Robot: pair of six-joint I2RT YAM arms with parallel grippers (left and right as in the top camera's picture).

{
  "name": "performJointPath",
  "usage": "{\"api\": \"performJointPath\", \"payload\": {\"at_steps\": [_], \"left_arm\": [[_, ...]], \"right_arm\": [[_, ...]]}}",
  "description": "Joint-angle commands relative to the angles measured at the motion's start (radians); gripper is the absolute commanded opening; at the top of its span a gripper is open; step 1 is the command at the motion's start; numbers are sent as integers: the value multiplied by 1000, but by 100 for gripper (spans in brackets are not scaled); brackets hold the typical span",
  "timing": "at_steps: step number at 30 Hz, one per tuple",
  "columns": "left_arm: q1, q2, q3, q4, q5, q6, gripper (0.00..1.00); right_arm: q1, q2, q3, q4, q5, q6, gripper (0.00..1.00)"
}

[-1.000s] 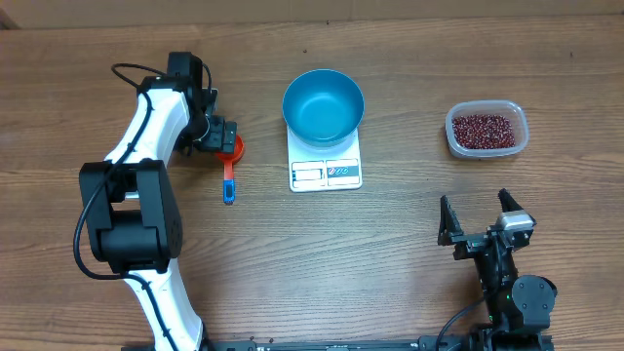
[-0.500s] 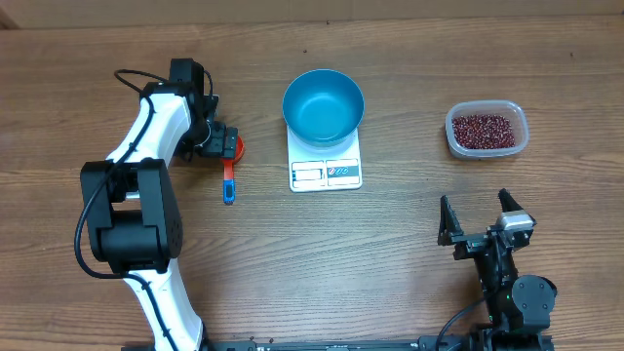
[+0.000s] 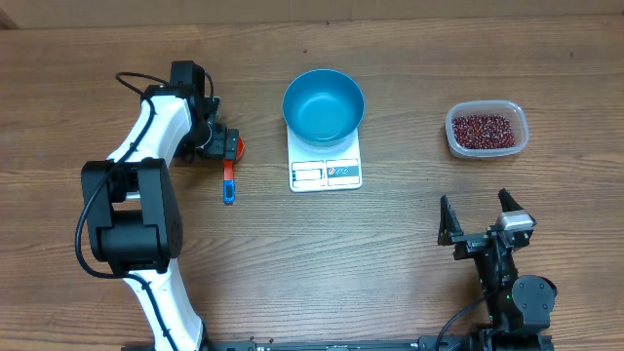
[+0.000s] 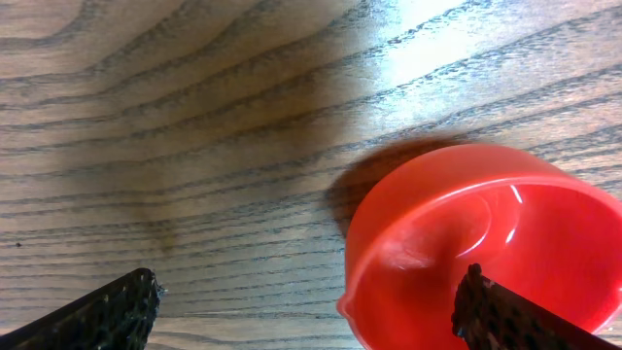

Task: Scoop item into bowl and weigh 150g on scale
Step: 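Lower the left gripper and close it on the red scoop's rim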

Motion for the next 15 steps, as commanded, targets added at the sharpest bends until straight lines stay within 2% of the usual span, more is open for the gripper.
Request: {"api": "performJointPath", "payload": {"at_steps": [1,7,15], "left_arm": [[0,12,-14,1,13,-2,97],[0,12,-14,1,13,-2,82],[0,12,-14,6,14,-2,52]], "right_arm": [[5,-10,-11,5,7,6,100],[5,-10,-11,5,7,6,100],[5,-10,-11,5,7,6,100]]}}
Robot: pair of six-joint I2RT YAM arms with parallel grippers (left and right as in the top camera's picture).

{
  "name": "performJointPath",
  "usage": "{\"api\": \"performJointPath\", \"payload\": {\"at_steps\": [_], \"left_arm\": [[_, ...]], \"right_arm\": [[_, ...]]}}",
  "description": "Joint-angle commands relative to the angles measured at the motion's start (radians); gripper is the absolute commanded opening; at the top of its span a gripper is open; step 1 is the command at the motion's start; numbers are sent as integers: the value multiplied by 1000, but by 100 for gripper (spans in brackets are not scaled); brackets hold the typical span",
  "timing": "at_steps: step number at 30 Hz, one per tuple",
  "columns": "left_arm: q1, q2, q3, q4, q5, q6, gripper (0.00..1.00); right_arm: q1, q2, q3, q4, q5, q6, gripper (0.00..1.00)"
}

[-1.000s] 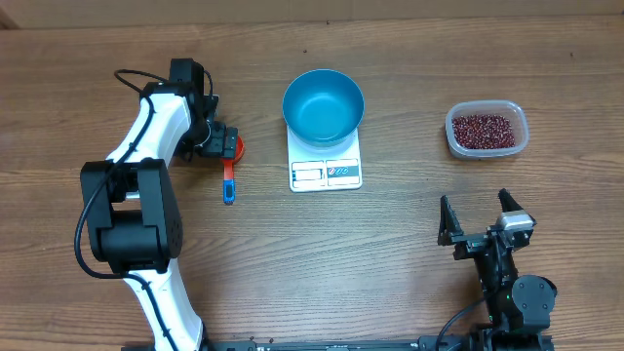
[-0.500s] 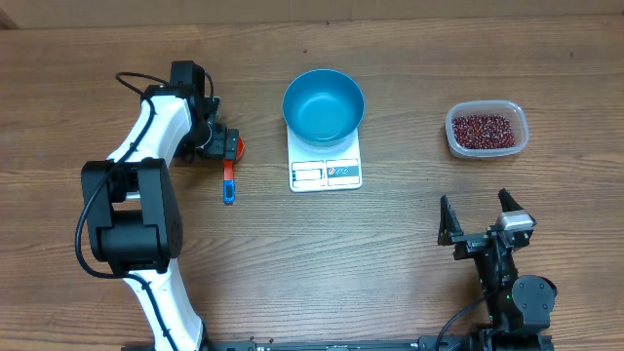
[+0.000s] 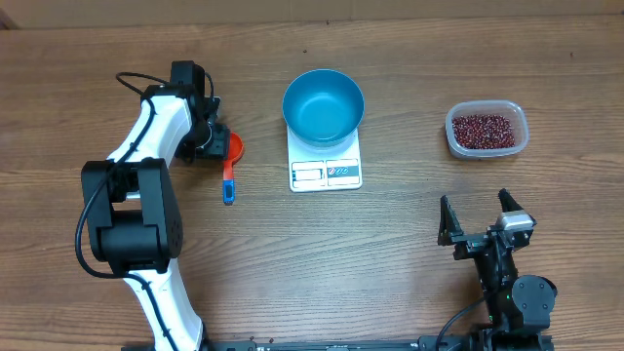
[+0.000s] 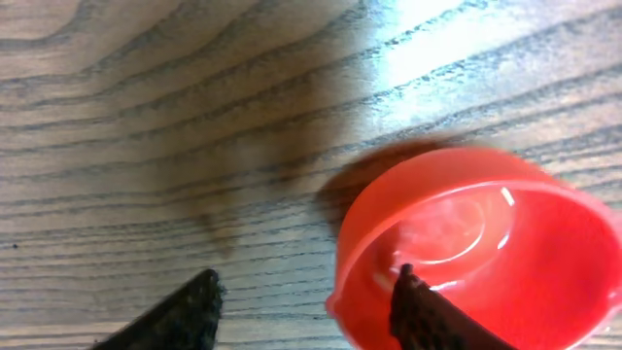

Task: Scoop item into bowl and weigh 150g on scale
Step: 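Lower the left gripper and close it on the red scoop's rim, then lift the red scoop with the left gripper toward the teal bowl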

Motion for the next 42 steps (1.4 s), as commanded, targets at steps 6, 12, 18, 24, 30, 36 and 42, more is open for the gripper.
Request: {"api": "performJointPath", "payload": {"at_steps": [6,12,18,24,30,36,42], "left_arm": [[0,12,-14,5,10,-1,33],[0,12,-14,7,12,-2,14],[0,12,-14,19,13,-1,4],[0,12,-14,29,13,-2,4],[0,12,1,24,12,-2,4],[0,12,43,-7,10,-1,4],[0,12,102,-66,10,-2,4]], "right_arm": [[6,-10,-11,5,7,6,100],[6,-10,-11,5,7,6,100],[6,-10,-11,5,7,6,100],[6,-10,-11,5,7,6,100],[6,-10,-11,5,7,6,100],[6,-10,-11,5,7,6,100],[6,-10,-11,5,7,6,100]]}}
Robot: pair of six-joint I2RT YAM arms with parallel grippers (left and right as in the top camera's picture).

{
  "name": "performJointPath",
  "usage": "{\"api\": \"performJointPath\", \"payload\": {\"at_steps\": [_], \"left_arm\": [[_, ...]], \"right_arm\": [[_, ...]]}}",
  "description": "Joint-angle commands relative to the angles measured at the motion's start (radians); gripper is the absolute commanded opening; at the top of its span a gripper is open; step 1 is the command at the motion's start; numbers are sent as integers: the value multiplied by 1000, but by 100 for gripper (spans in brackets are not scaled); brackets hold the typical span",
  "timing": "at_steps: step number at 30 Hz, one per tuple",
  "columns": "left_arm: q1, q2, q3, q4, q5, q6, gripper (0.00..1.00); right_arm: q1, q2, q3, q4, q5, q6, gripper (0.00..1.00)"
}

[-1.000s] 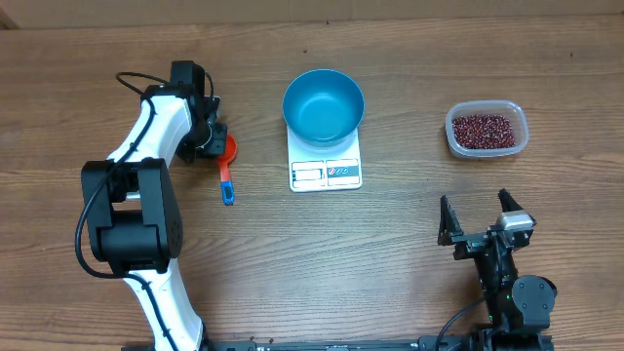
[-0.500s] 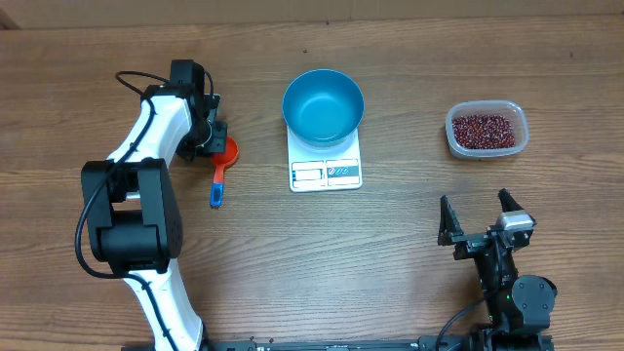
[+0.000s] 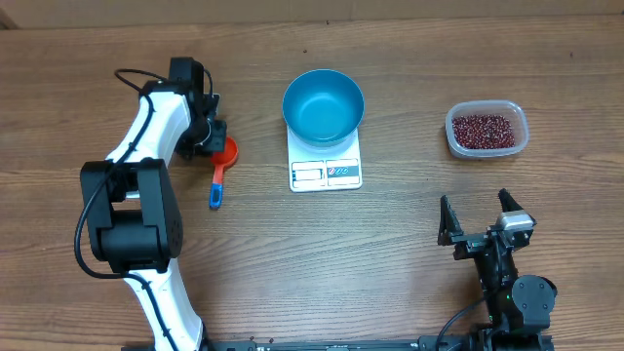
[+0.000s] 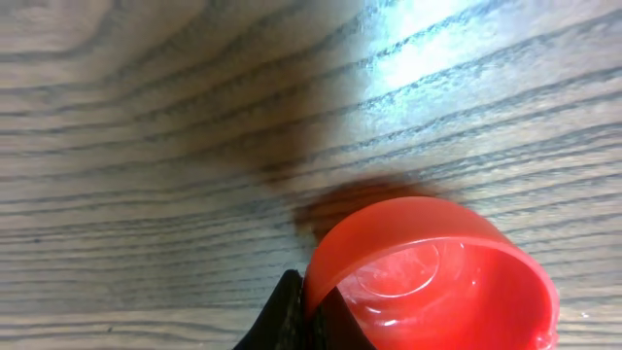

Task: Scoop item into bowl and weigh 150g on scale
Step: 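Lift the red scoop with the left gripper toward the teal bowl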

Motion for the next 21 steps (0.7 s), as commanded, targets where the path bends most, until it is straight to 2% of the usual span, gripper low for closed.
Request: {"api": "performJointPath", "payload": {"at_steps": [1,10,18,21], "left_arm": [[0,10,63,-23,6,-2,4],[1,8,211,-143,9,-47,4],[0,-47,220,-156,10,-64,4],[0,-87,220,-158,9,-108,4]], "right_arm": [[6,-10,-11,5,7,6,100],[6,-10,-11,5,7,6,100],[6,-10,-11,5,7,6,100],[6,-10,-11,5,7,6,100]]}}
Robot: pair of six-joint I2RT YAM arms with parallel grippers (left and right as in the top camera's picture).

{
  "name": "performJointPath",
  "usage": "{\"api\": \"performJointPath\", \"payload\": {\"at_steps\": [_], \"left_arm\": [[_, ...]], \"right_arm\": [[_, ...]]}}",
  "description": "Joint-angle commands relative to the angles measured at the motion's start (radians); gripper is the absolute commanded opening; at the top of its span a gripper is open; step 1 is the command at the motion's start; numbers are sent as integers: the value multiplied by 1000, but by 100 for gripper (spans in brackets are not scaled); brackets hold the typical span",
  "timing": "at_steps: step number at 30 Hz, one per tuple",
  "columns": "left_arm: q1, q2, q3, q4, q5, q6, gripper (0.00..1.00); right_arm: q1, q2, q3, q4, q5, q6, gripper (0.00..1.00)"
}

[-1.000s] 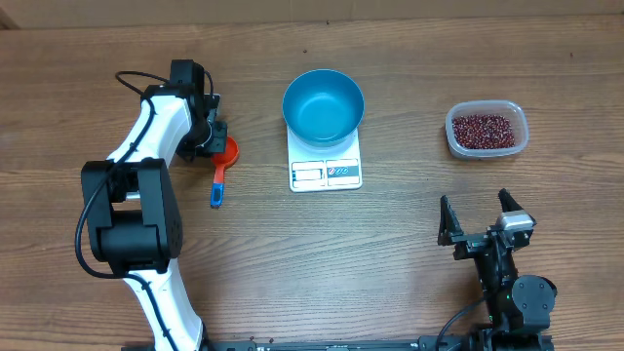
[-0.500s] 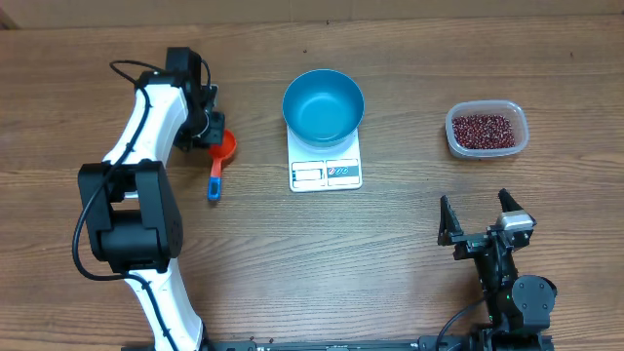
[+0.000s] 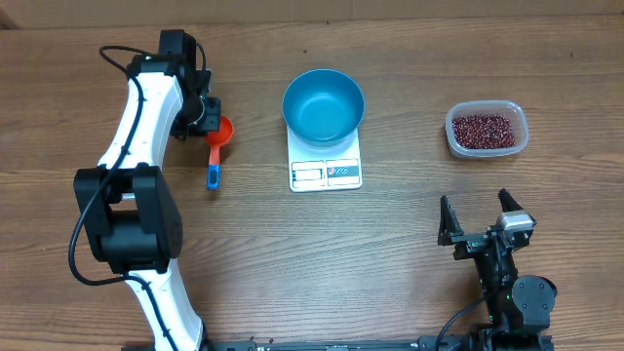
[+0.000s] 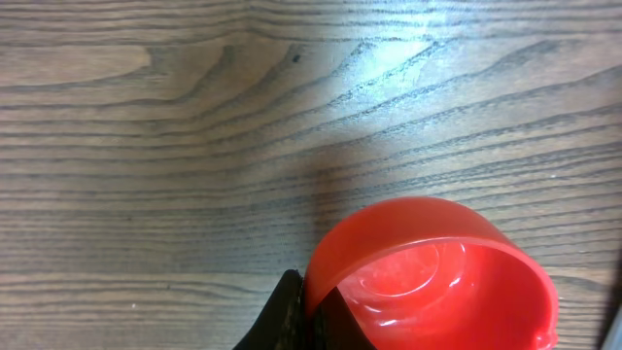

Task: Scoop item into bowl and weigh 150g on scale
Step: 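Lift the red scoop with the left gripper toward the teal bowl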

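Note:
A red scoop (image 3: 220, 132) with a blue handle (image 3: 212, 174) hangs left of the scale, its cup rim pinched in my left gripper (image 3: 207, 121), which is shut on it. In the left wrist view the red cup (image 4: 437, 272) fills the lower right, and the black fingers (image 4: 284, 316) clamp its left wall. The blue bowl (image 3: 323, 105) stands empty on the white scale (image 3: 326, 161). A clear tub of red beans (image 3: 486, 130) sits at the far right. My right gripper (image 3: 480, 216) rests open near the front right, holding nothing.
The wooden table (image 3: 390, 253) carries only these items. The left arm's white links (image 3: 136, 117) stretch along the left side, with its base at the front left.
My left gripper, still shut on the scoop's rim, has moved farther back and slightly left. The scoop went with it. The right arm has not moved.
At first my left gripper stood open around the red cup's wall as the scoop lay on the table. Its fingers then stood closer together at the rim. Later they were shut on the rim with the scoop shifted, and now the scoop is carried farther back.

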Motion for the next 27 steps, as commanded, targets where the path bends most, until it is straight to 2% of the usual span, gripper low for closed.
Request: {"api": "performJointPath", "payload": {"at_steps": [1,9,19,27], "left_arm": [[0,-90,26,-3,9,-67,4],[2,-165,26,-32,9,-203,4],[3,-166,26,-100,8,-218,4],[6,-166,26,-116,8,-403,4]], "right_arm": [[6,-10,-11,5,7,6,100],[5,-10,-11,5,7,6,100],[6,-10,-11,5,7,6,100],[5,-10,-11,5,7,6,100]]}}
